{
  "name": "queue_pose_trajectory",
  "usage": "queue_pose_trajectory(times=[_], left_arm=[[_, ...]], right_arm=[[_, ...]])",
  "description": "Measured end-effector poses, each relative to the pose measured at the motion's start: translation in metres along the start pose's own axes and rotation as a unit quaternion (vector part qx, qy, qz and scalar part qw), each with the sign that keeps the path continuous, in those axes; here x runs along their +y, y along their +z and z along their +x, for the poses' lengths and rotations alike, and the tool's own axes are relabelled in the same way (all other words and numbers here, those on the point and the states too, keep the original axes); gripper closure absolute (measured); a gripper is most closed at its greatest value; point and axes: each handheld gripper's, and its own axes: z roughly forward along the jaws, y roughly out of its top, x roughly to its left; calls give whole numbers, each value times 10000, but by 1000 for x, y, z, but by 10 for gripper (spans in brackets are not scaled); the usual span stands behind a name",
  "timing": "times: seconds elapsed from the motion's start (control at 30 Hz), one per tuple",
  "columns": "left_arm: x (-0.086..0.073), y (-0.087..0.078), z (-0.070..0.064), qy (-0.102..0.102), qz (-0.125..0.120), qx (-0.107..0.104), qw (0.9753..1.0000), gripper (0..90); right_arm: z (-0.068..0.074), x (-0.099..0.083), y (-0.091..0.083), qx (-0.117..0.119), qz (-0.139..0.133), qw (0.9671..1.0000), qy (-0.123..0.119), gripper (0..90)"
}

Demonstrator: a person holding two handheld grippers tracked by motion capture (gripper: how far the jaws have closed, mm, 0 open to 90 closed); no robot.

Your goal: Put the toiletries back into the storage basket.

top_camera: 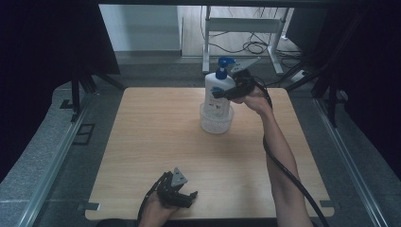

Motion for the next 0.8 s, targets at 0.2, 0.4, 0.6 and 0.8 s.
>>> queue_pose_trajectory(times=[0.2, 0.4, 0.6, 0.8], left_arm=[[0, 0, 0, -10, 0, -4, 10000, 120], [0, 0, 0, -11, 2, -6, 10000, 120], [0, 0, 0, -18, 1, -9, 10000, 120], [0, 0, 0, -17, 0, -9, 10000, 121]], right_arm=[[-1, -13, 9, -2, 78, 10000, 35, 384], [-1, -26, 17, 14, 161, 9998, 78, 385], [-1, -38, 24, 8, 214, 9997, 125, 384], [0, -43, 30, 4, 274, 9996, 82, 384]])
